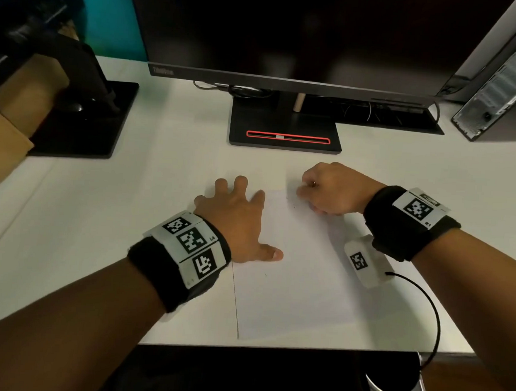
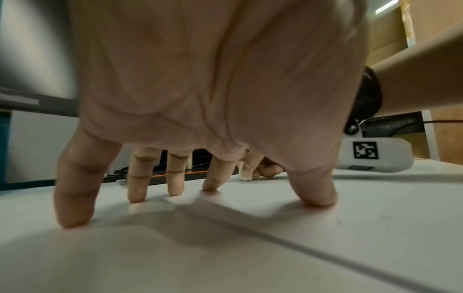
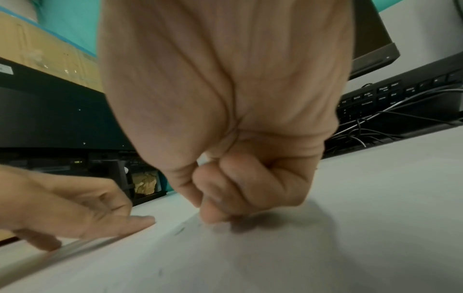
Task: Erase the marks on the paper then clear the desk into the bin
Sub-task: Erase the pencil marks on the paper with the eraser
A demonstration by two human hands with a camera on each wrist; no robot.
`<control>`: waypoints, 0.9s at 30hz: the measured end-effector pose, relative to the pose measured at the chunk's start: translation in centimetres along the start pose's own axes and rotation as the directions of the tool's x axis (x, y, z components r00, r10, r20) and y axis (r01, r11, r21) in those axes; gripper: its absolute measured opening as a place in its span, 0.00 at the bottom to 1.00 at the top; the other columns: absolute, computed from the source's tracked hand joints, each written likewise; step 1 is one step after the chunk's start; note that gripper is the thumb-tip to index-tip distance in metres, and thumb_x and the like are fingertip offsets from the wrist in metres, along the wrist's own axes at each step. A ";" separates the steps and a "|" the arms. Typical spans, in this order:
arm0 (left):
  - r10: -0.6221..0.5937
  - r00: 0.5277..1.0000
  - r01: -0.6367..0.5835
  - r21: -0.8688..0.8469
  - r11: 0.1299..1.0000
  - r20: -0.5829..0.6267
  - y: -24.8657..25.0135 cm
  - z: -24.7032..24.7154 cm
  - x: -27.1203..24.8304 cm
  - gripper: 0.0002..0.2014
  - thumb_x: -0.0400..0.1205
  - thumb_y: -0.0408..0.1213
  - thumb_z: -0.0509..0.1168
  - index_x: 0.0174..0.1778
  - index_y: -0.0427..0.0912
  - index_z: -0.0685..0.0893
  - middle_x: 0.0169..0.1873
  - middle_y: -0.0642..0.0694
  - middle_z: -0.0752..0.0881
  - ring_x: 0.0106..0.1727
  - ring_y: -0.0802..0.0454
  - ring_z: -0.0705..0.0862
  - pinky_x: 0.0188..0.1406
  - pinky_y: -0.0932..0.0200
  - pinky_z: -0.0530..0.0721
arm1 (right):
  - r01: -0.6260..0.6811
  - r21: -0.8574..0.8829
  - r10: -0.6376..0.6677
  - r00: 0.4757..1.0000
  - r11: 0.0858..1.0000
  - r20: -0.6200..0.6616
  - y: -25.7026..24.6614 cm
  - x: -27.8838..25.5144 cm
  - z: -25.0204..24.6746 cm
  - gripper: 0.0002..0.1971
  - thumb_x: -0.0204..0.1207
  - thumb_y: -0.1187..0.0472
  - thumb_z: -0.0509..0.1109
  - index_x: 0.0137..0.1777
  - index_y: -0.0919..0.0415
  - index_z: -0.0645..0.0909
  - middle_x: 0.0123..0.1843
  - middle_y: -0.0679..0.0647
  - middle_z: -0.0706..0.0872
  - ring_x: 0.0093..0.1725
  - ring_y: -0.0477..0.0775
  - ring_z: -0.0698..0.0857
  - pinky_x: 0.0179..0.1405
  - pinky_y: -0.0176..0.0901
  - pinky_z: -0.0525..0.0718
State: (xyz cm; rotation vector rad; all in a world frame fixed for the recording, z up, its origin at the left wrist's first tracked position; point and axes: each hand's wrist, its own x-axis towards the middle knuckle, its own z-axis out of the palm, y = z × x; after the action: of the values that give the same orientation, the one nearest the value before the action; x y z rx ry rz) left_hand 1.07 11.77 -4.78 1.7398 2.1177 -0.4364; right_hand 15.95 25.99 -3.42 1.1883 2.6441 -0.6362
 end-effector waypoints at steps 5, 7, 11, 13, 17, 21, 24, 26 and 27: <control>0.012 1.000 -0.012 0.007 1.000 -0.004 -0.3 0.3 -0.1 0.56 0.71 0.80 0.60 0.88 0.54 0.46 0.82 0.44 0.52 0.80 0.33 0.56 0.71 0.34 0.72 | 0.054 0.020 -0.056 0.985 0.998 0.165 -1.1 -0.2 0.4 0.16 0.84 0.53 0.64 0.37 0.62 0.81 0.32 0.54 0.89 0.26 0.53 0.82 0.30 0.46 0.84; 0.014 1.000 -0.014 -0.015 1.000 0.003 -0.3 0.3 -0.2 0.55 0.71 0.80 0.61 0.88 0.55 0.48 0.82 0.45 0.51 0.81 0.34 0.56 0.72 0.34 0.72 | 0.011 -0.001 -0.011 0.997 1.000 0.074 -0.2 0.2 -0.6 0.16 0.84 0.54 0.63 0.38 0.62 0.83 0.33 0.55 0.90 0.24 0.50 0.82 0.30 0.44 0.84; 0.020 1.000 -0.020 -0.046 0.999 0.000 -0.5 0.3 -0.1 0.55 0.70 0.79 0.63 0.87 0.56 0.50 0.82 0.46 0.52 0.81 0.35 0.56 0.72 0.35 0.73 | -0.029 0.122 0.030 0.999 0.992 -0.011 0.5 -0.1 -1.0 0.17 0.86 0.54 0.62 0.40 0.63 0.82 0.35 0.58 0.91 0.23 0.47 0.84 0.29 0.43 0.85; 0.022 1.000 -0.023 -0.048 0.999 -0.008 -0.5 0.4 0.0 0.55 0.69 0.80 0.63 0.87 0.56 0.50 0.82 0.46 0.52 0.81 0.35 0.56 0.72 0.35 0.73 | -0.013 0.201 -0.009 0.994 0.980 0.111 -0.7 -0.9 0.1 0.17 0.87 0.53 0.63 0.40 0.62 0.81 0.36 0.57 0.91 0.25 0.50 0.85 0.29 0.44 0.88; 0.027 1.000 -0.027 -0.034 0.999 0.001 -0.5 0.4 -0.1 0.56 0.70 0.80 0.62 0.87 0.56 0.48 0.83 0.46 0.51 0.82 0.34 0.54 0.73 0.34 0.72 | 0.031 0.165 -0.068 0.971 0.986 0.229 -1.9 -0.9 1.1 0.17 0.86 0.52 0.65 0.38 0.61 0.80 0.34 0.56 0.89 0.25 0.50 0.83 0.29 0.42 0.86; 0.026 0.999 -0.027 -0.030 0.999 -0.018 -0.4 0.5 -0.3 0.55 0.70 0.80 0.61 0.87 0.53 0.50 0.83 0.47 0.52 0.81 0.35 0.56 0.72 0.35 0.73 | -0.018 0.065 0.010 0.992 0.998 0.126 -0.6 0.2 -0.5 0.18 0.86 0.52 0.66 0.37 0.62 0.83 0.34 0.54 0.90 0.25 0.50 0.84 0.30 0.42 0.85; 0.019 0.999 -0.020 -0.044 0.999 -0.029 -0.5 0.7 -0.4 0.56 0.70 0.80 0.61 0.87 0.48 0.52 0.83 0.47 0.53 0.82 0.37 0.56 0.71 0.37 0.74 | 0.056 -0.057 -0.050 0.993 0.997 0.108 -1.4 0.0 -0.2 0.18 0.84 0.50 0.65 0.35 0.59 0.81 0.35 0.56 0.90 0.31 0.55 0.87 0.37 0.48 0.86; 0.019 0.999 -0.021 -0.051 0.998 -0.036 -0.5 0.8 -0.5 0.57 0.70 0.80 0.61 0.86 0.46 0.54 0.84 0.47 0.53 0.82 0.38 0.57 0.71 0.38 0.75 | 0.118 -0.047 -0.106 0.972 0.992 0.208 -2.4 -0.6 0.6 0.18 0.84 0.50 0.65 0.34 0.58 0.79 0.35 0.56 0.90 0.28 0.52 0.84 0.34 0.45 0.84; 0.018 0.999 -0.020 -0.051 0.998 -0.039 -0.6 0.9 -0.5 0.57 0.71 0.80 0.61 0.86 0.45 0.54 0.83 0.47 0.54 0.82 0.38 0.57 0.70 0.39 0.76 | 0.118 -0.027 -0.108 0.964 0.993 0.242 -2.5 -0.8 0.7 0.18 0.84 0.50 0.65 0.35 0.58 0.80 0.35 0.56 0.90 0.26 0.51 0.82 0.32 0.43 0.83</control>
State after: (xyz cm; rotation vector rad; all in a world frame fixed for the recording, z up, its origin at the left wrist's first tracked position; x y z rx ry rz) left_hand 0.69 10.81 -5.32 1.7518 2.1179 -0.3419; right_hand 14.58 23.68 -3.06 0.8916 2.5187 -0.6928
